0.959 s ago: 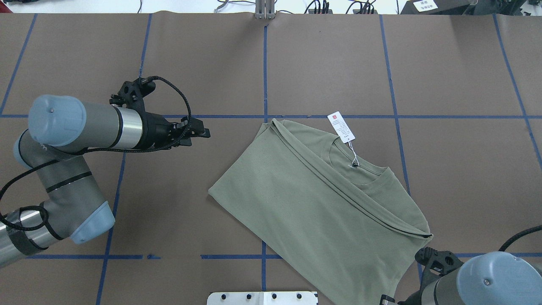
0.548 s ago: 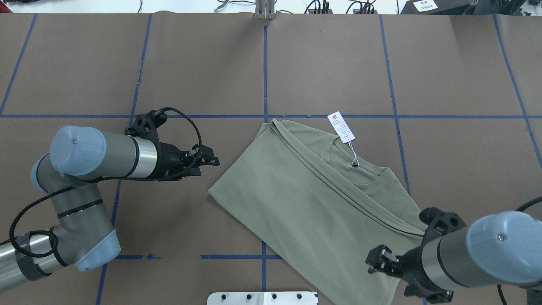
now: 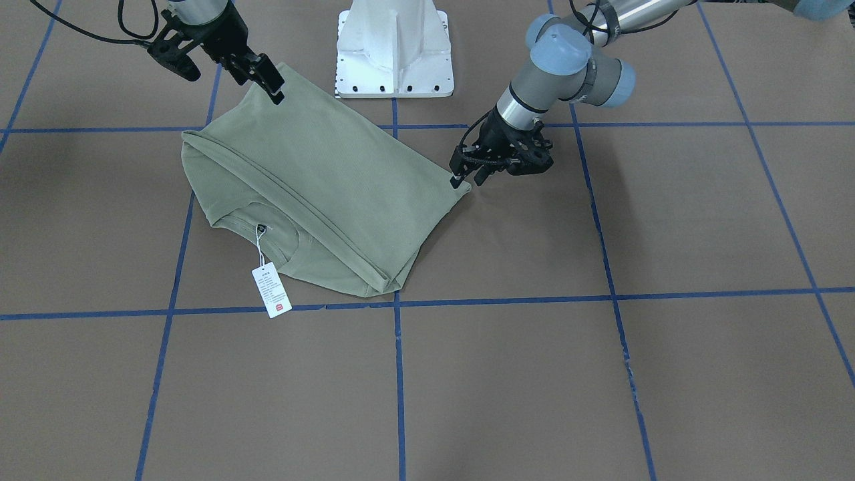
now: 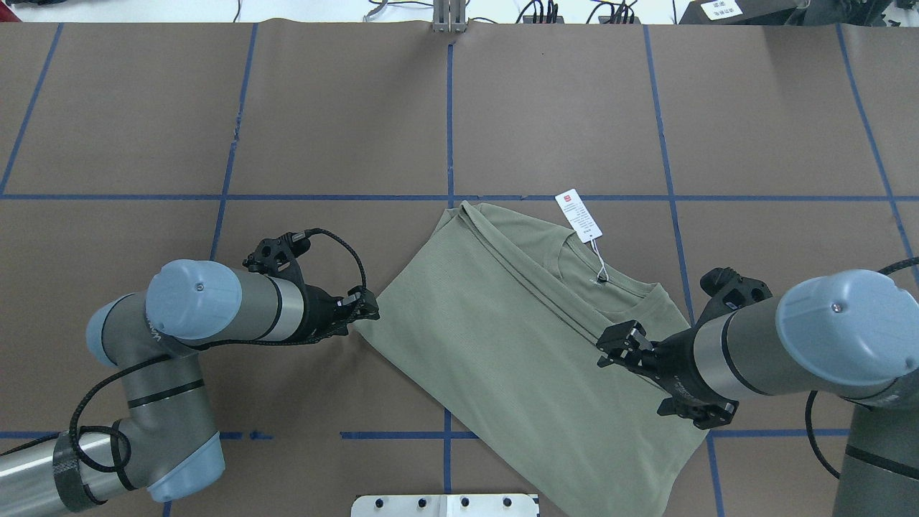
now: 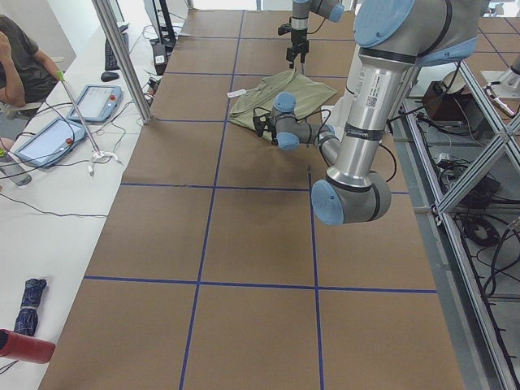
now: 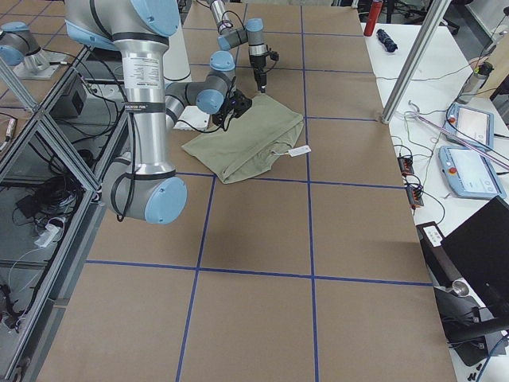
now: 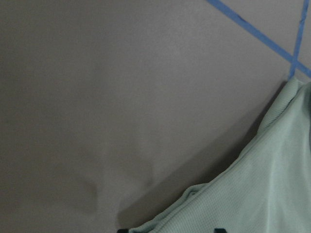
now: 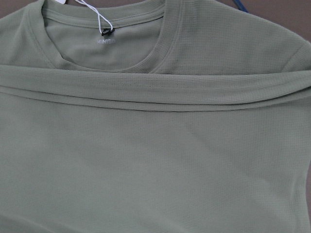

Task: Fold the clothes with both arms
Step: 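Grasp the shirt edge with the left gripper while the right gripper holds its corner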

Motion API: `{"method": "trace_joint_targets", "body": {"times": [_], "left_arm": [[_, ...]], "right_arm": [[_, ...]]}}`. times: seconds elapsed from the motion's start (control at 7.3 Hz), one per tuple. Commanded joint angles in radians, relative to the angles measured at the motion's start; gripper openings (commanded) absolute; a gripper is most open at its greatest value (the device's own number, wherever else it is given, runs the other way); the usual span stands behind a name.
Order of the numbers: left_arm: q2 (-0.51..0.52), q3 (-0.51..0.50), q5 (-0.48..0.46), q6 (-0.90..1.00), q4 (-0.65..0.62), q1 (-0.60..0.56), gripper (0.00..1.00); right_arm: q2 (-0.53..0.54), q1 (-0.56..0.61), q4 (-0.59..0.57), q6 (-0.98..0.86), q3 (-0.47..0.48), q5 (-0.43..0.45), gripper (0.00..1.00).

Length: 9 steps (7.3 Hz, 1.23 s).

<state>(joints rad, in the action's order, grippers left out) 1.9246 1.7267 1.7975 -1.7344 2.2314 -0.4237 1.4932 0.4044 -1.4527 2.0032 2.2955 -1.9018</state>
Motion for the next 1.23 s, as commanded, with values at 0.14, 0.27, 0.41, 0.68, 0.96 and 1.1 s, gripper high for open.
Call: {"method": "trace_joint_targets", "body": {"times": [0.14,0.27,0.41,0.68,0.96,1.1], "left_arm": [[0.002,-0.018,-0.006,0.001,-0.007,0.017,0.49],[0.002,-0.019,-0.007,0.001,-0.009,0.017,0.4],[0.002,-0.021,-0.021,0.001,-0.009,0.017,0.32],[0.002,-0.016,-0.027,0.012,-0.009,-0.001,0.0],[0.002,-0.018,-0.026,0.065,-0.01,-0.056,0.0],[-0.002,-0.007,-0.018,0.152,-0.036,-0.116,0.0]], "right_arm": [[-0.007,0.019,0.0,-0.001,-0.022,0.001,1.0],[-0.019,0.021,0.0,-0.001,-0.022,0.001,1.0],[-0.021,0.021,0.0,-0.001,-0.022,0.001,1.0],[-0.025,0.036,0.0,-0.001,-0.022,0.001,1.0],[-0.03,0.036,0.0,-0.001,-0.028,0.001,1.0],[-0.037,0.045,0.0,-0.001,-0.03,0.001,1.0]]}}
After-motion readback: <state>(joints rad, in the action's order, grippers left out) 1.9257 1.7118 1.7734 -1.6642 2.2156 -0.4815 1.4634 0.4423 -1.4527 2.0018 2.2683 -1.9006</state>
